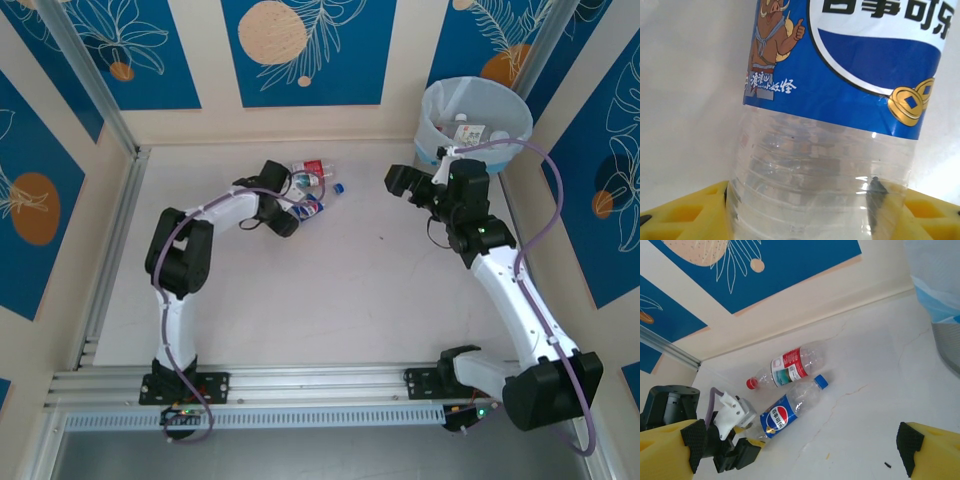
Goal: Put the plastic bottles in the bin
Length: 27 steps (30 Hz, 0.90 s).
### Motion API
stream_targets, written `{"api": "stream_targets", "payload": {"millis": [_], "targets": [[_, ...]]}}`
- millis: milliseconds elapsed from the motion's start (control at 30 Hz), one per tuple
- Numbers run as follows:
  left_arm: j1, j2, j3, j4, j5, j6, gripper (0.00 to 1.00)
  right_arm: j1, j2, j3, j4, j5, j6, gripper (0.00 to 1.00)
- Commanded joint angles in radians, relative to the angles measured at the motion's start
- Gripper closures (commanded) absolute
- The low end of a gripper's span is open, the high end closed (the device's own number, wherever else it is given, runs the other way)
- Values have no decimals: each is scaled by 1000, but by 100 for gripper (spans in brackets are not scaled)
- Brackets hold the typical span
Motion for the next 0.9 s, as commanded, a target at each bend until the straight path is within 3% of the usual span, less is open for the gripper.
{"api": "stream_targets", "payload": {"millis": [0, 167, 333, 633, 767, 867], "targets": [[-8, -76, -55, 32, 56, -41, 58, 6, 11, -26, 2, -40, 26, 0], [-32, -148, -150, 91, 157, -149, 66, 8, 60, -47, -23, -105, 133, 1], [-99, -234, -259, 187, 163, -244, 77, 32, 140, -87, -27, -165, 308, 1], [-177, -369, -412, 319, 192, -287, 78, -6, 286, -133, 159, -305, 507, 0], [-185, -403, -434, 328, 235, -282, 78, -31, 336, -137, 239, -309, 556, 9], [-191, -419, -439, 331, 260, -275, 78, -36, 389, -111, 305, -408, 531, 17]]}}
